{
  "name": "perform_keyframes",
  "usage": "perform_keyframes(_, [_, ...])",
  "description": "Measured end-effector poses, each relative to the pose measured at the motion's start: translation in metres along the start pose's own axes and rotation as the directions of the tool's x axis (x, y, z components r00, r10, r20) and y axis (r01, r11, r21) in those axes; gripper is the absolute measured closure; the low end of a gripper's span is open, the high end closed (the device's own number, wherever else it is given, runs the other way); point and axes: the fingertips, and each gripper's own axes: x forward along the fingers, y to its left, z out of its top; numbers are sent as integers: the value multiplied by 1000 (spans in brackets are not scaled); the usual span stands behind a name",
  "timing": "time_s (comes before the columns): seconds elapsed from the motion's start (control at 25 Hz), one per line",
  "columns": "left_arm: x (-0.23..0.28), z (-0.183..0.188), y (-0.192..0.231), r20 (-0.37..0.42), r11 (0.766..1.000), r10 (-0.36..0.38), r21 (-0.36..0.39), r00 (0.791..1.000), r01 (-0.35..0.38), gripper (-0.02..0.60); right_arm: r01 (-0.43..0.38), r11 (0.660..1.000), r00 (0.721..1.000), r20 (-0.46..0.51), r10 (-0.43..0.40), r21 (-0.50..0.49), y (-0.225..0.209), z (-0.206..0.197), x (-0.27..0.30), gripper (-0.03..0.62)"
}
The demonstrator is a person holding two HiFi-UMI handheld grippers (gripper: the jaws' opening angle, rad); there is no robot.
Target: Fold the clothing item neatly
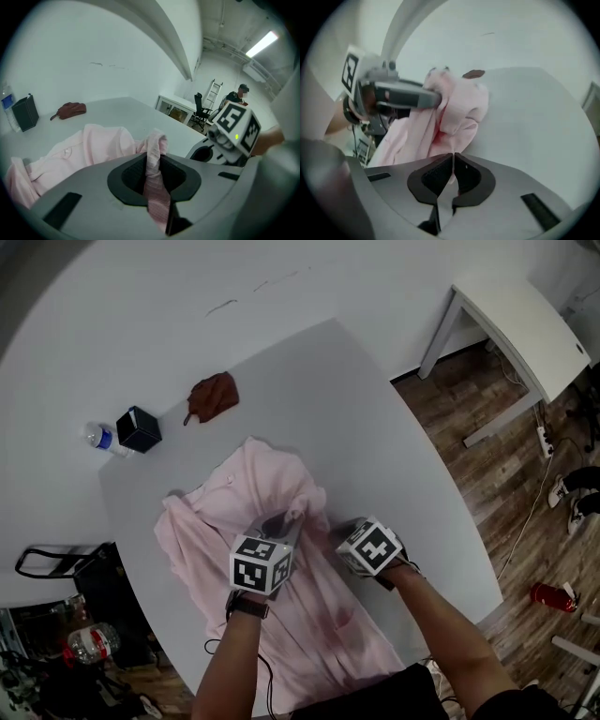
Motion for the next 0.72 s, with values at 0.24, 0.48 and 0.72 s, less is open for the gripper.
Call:
perform_keyframes(0.24, [20,-7,-4,-29,999,-31,-9,999,31,512,-11,989,990,143,-10,148,-26,8,-67,569])
perform_keyframes(0.48, [19,-3,-29,-48,994,-106,0,993,107,446,27,990,981,189,-53,140,-38,6,-119,569])
perform_keyframes(0.72, [13,-9,-49,-92,981,-192,-21,977,191,411,38,995,970,234,-60,97,-36,11,-186,569])
